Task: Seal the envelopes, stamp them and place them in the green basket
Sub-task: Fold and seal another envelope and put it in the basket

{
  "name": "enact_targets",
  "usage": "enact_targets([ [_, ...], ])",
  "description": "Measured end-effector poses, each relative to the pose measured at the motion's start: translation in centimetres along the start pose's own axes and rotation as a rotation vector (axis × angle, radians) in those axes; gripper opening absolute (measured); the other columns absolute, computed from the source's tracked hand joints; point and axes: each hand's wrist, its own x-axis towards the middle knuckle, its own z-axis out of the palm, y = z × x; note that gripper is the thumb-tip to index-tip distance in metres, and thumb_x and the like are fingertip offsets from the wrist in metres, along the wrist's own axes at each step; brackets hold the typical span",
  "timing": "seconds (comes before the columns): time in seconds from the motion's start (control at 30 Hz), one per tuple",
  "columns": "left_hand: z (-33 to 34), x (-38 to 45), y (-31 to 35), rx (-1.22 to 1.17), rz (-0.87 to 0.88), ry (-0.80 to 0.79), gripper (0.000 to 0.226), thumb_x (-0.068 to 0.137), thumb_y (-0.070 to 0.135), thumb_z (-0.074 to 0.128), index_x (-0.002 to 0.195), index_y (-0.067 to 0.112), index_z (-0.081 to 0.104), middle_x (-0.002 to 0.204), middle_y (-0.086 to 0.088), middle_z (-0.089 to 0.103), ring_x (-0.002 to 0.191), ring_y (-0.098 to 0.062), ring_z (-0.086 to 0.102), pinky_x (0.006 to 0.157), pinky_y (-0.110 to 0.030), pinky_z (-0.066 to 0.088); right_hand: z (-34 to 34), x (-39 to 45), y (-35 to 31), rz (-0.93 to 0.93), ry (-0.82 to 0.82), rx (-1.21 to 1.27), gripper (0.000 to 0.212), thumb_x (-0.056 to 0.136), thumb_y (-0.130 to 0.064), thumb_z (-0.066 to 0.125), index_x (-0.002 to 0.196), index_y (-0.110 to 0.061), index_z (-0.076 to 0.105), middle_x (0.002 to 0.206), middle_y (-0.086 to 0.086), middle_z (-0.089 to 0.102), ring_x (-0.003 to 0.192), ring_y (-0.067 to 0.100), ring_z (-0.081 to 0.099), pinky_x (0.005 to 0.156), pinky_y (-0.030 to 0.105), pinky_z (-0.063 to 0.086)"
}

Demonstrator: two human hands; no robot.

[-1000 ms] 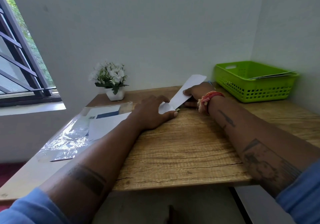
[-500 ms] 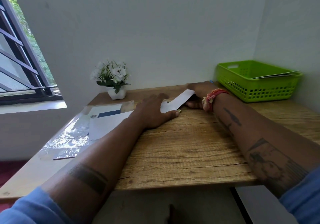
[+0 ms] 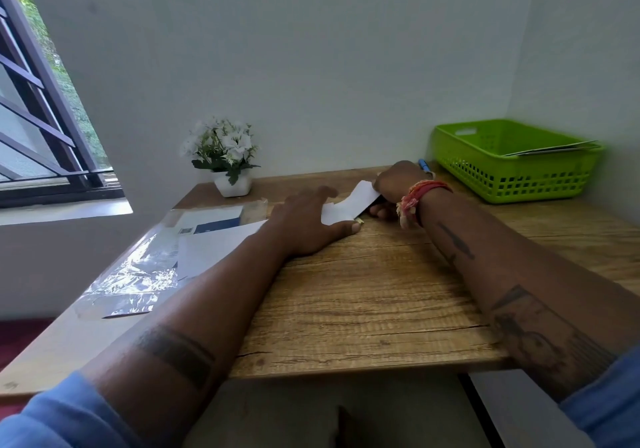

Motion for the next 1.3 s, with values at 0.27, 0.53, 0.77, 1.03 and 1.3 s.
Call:
enact_targets([
  [0.27, 0.1, 0.1, 0.1, 0.013, 0.011, -0.012, 0.096, 0.069, 0.091, 0.051, 0.147, 0.038, 0.034, 0.154, 0.009, 0.042, 0.136, -0.017, 0.044, 0.110, -0.048, 0.040, 0.8, -0.4, -0.4, -0.106, 0.025, -0.298, 0.024, 0.093, -0.020, 0.060, 0.103, 0.000, 0.070, 0.104, 0.014, 0.074, 0.100, 0.028, 0.070, 0.086, 0.036, 0.055],
  [0.53, 0.2, 0.1, 0.1, 0.025, 0.021, 0.006, 0.093, 0.070, 0.089, 0.053, 0.147, 0.038, 0.035, 0.153, 0.008, 0.044, 0.135, -0.018, 0.045, 0.109, -0.048, 0.041, 0.8, 0.6, 0.0, -0.120, -0.060, -0.207, 0.005, 0.088, -0.010, 0.063, 0.092, -0.009, 0.064, 0.119, 0.020, 0.067, 0.103, 0.032, 0.068, 0.091, 0.041, 0.057],
  [0.77, 0.3, 0.2, 0.1, 0.009, 0.009, 0.015, 0.097, 0.067, 0.091, 0.053, 0.146, 0.039, 0.035, 0.150, 0.006, 0.047, 0.133, -0.019, 0.047, 0.107, -0.050, 0.042, 1.2, -0.6, -0.5, -0.146, -0.015, -0.423, 0.029, 0.092, -0.031, 0.066, 0.104, -0.005, 0.069, 0.102, 0.009, 0.071, 0.097, 0.023, 0.068, 0.083, 0.034, 0.052],
  [1.03, 0.6, 0.5, -0.1, -0.007, -0.009, 0.015, 0.098, 0.062, 0.096, 0.051, 0.143, 0.044, 0.034, 0.149, 0.007, 0.047, 0.132, -0.019, 0.046, 0.107, -0.051, 0.043, 1.3, -1.0, -0.8, -0.145, -0.169, -0.439, 0.023, 0.096, -0.025, 0.061, 0.087, -0.006, 0.068, 0.070, 0.004, 0.065, 0.055, 0.014, 0.056, 0.057, 0.026, 0.045],
  [1.3, 0.3, 0.2, 0.2, -0.042, 0.017, 0.019, 0.096, 0.066, 0.090, 0.055, 0.145, 0.039, 0.036, 0.149, 0.008, 0.048, 0.132, -0.017, 0.047, 0.107, -0.051, 0.042, 1.5, -2.3, -1.3, -0.188, -0.219, -0.391, 0.019, 0.096, -0.018, 0.056, 0.085, -0.007, 0.066, 0.072, 0.005, 0.058, 0.059, 0.016, 0.051, 0.062, 0.028, 0.042],
])
